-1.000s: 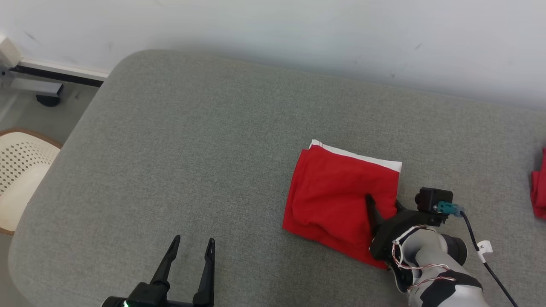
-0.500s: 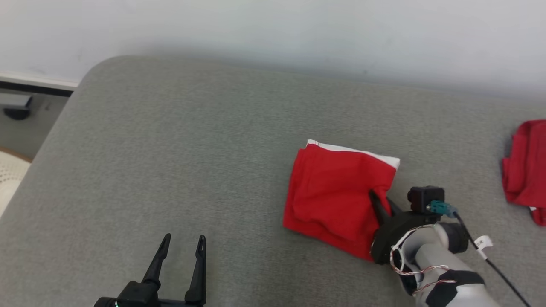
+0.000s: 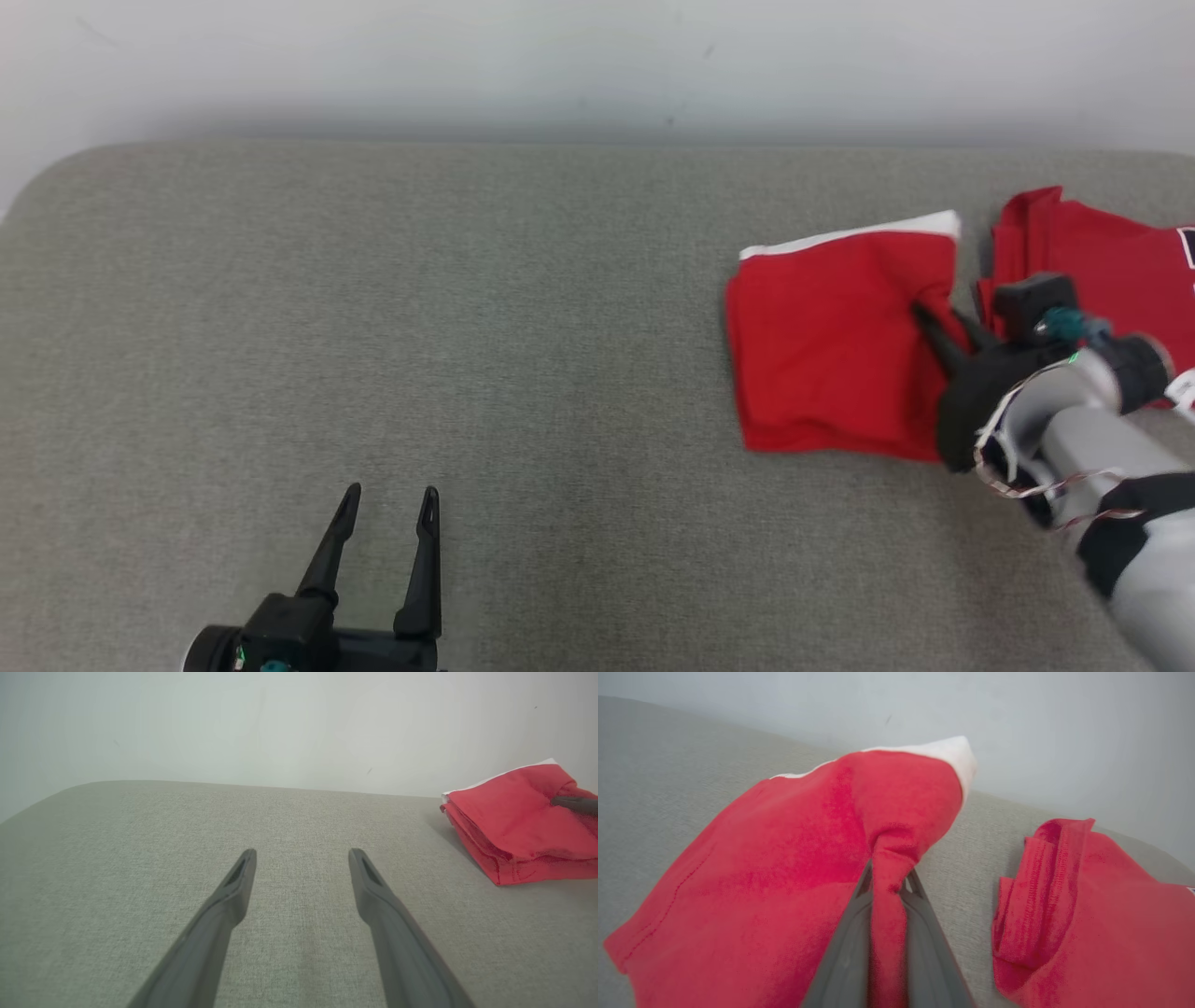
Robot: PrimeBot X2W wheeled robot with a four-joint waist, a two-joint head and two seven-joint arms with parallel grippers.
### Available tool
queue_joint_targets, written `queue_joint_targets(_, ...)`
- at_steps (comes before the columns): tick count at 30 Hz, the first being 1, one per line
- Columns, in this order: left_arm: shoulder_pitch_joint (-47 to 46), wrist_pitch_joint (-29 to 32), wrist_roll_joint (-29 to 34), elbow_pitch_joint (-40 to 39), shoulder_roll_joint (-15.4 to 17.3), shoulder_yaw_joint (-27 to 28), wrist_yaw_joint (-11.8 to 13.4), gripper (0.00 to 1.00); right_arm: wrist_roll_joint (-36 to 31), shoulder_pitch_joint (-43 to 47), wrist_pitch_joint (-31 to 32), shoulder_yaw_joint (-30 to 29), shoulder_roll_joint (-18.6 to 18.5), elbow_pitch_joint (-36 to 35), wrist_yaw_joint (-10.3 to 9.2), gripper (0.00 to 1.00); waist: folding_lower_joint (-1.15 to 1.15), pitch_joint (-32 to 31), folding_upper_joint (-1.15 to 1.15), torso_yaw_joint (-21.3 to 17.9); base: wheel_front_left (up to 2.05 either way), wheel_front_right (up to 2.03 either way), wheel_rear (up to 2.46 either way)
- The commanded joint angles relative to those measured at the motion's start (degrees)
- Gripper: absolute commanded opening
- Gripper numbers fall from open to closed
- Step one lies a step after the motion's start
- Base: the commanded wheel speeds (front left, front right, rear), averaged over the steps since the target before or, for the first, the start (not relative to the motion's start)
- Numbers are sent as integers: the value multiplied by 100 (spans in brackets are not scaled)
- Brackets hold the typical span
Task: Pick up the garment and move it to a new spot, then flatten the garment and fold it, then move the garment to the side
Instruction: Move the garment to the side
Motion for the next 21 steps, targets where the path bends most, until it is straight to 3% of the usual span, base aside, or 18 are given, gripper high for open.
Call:
queue_joint_targets(1,-118,-16,44,-25,4,7,-14,100,74,-170,85,120,-180,-63,5,0,-1,212,-1,-230,0,0,0)
queue_joint_targets(11,-309,-16,243,-77,7,90,-79,100,284,-1211,577,1066,-1166,-171,4,0,-1,660,-1,-560,0,0,0)
queue_joint_targets(21,-408,-16,431,-198,6,221,-141,100,387,-2047,560,1749,-1673,253,4,0,-1,1000,-1,-757,0,0,0)
